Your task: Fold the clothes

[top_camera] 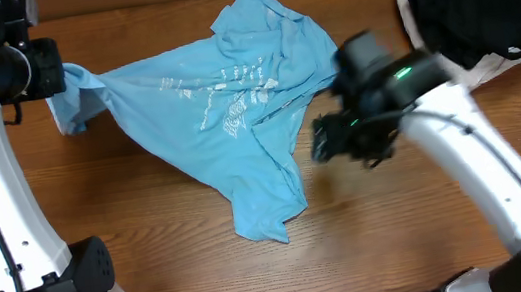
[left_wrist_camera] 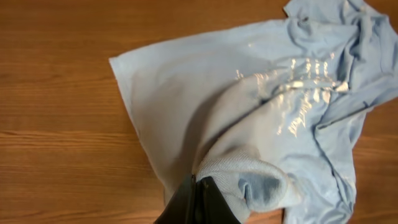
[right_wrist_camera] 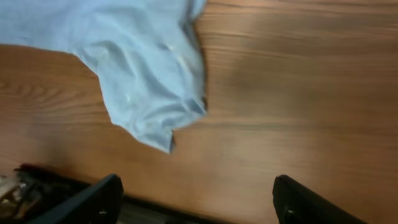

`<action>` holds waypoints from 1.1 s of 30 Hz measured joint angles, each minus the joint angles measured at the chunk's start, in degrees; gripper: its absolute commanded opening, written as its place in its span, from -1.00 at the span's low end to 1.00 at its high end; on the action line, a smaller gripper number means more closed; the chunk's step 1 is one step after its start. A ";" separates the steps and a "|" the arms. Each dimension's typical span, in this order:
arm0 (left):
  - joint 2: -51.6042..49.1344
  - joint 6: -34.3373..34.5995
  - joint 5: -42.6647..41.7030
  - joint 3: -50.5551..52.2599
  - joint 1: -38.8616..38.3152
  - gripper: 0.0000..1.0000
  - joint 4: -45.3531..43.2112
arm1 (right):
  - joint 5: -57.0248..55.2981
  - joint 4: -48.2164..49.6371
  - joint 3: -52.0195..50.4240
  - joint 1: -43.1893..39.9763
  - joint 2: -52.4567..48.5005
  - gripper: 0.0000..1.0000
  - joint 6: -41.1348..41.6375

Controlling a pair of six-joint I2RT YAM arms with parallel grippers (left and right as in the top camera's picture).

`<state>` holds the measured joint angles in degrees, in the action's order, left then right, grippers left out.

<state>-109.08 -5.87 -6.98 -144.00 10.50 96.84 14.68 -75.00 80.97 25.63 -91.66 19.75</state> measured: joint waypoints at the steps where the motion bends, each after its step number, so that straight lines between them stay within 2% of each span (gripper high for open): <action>1: 0.00 0.00 0.00 0.81 -0.13 -0.92 0.00 | 0.04 3.23 -2.69 1.97 0.00 0.61 0.66; 3: 0.00 0.00 0.04 2.86 -0.50 -0.92 0.02 | -0.17 12.72 -9.05 6.58 0.00 0.61 1.53; 11: 0.00 0.00 0.22 4.92 -0.52 -0.92 0.02 | -5.60 28.35 -18.75 10.78 -0.02 0.58 1.20; 19: 0.00 0.00 0.22 4.92 -0.52 -0.92 0.02 | -7.78 36.15 -20.39 10.75 -6.05 0.45 -3.28; 22: 0.00 0.00 0.22 4.92 -0.52 -0.92 0.02 | -8.48 36.76 -20.41 10.75 -8.72 0.34 -4.04; 24: 0.00 0.00 0.20 4.92 -0.52 -0.91 0.02 | -9.22 36.81 -20.48 10.75 -9.90 0.16 -4.35; 25: 0.00 0.00 0.22 4.92 -0.52 -0.92 0.02 | -9.86 36.81 -20.57 10.73 -10.40 -0.08 -4.63; 26: 0.00 0.00 0.20 4.92 -0.52 -0.92 0.02 | -10.40 36.79 -20.61 10.73 -10.71 -0.51 -4.83; 27: 0.00 0.00 0.22 4.92 -0.52 -0.92 0.02 | -11.02 36.87 -20.63 10.75 -10.91 -0.85 -4.63; 28: 0.00 0.00 0.22 4.92 -0.52 -0.92 0.04 | -11.74 36.96 -20.65 10.73 -10.99 -0.92 -4.74; 33: 0.00 0.00 0.22 4.92 -0.52 -0.92 0.04 | -13.73 34.93 -20.63 9.25 -10.99 -0.92 -1.70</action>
<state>-109.08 -5.87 -6.76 -139.09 9.98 96.88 0.95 -40.07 60.34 34.87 -102.65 18.04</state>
